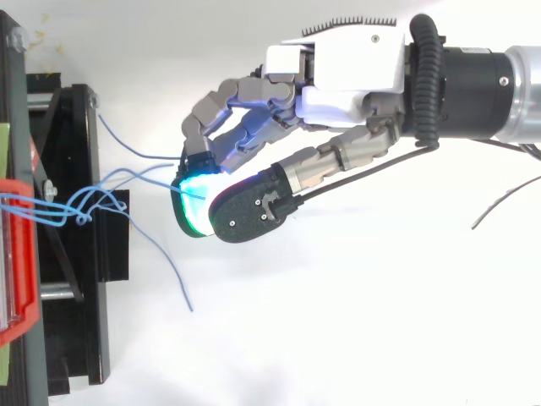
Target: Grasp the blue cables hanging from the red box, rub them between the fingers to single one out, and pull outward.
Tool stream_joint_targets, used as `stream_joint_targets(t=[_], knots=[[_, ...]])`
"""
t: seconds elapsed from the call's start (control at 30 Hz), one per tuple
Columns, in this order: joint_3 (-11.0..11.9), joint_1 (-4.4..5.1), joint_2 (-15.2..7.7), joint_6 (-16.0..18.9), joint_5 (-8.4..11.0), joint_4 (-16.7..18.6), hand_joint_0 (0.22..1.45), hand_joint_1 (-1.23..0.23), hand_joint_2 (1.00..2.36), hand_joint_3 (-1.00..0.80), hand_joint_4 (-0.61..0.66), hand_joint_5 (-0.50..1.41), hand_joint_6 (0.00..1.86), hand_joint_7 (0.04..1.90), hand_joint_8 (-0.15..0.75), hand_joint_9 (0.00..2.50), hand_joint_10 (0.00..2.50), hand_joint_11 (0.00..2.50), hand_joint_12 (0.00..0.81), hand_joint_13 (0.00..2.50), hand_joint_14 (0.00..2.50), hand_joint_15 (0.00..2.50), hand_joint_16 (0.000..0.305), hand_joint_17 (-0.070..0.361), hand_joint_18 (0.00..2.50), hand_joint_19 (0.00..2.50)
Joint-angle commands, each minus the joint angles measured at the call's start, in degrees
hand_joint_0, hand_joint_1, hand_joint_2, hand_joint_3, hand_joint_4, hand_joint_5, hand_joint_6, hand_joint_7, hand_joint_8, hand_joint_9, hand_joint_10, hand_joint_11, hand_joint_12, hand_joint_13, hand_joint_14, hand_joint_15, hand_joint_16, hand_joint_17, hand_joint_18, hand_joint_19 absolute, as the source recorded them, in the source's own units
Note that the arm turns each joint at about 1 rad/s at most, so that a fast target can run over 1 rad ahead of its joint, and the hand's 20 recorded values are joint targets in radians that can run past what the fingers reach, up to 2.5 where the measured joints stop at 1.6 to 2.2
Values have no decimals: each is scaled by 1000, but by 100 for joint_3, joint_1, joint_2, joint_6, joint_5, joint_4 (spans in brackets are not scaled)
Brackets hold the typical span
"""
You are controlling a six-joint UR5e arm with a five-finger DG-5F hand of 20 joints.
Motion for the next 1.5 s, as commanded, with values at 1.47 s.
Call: stream_joint_targets(t=[1.47], knots=[[-2,0,-1,6,0,0,640,-876,1008,17,-99,-104,909,1179,277,692,7,224,387,527,11,293,55,124,481,225]])
